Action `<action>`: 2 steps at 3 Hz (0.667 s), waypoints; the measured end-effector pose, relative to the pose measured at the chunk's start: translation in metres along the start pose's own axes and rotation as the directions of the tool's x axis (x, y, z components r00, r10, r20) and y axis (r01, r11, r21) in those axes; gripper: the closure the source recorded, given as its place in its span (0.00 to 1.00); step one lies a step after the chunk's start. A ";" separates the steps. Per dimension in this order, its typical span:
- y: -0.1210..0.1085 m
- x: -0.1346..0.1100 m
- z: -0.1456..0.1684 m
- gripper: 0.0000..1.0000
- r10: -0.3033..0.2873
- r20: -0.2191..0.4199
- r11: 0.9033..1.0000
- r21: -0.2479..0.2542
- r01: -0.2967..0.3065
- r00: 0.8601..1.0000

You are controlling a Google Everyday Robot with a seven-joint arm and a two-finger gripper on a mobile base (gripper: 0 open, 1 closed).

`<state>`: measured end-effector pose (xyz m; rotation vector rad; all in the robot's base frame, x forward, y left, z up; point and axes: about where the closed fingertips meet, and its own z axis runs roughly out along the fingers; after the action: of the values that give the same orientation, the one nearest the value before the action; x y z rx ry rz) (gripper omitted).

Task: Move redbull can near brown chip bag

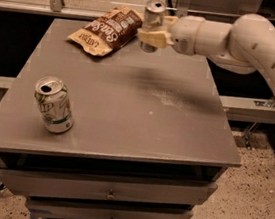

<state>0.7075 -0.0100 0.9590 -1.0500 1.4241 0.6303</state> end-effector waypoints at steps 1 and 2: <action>-0.020 0.002 0.051 1.00 -0.030 -0.032 0.999 -0.017 0.029 0.999; -0.043 0.019 0.082 1.00 -0.030 -0.075 1.000 0.002 0.030 0.997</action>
Offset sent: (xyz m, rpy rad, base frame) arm 0.1225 0.0534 -0.0397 -0.1224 0.0208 -0.0596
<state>0.7861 0.0371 0.9366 -1.1006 1.4714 0.5717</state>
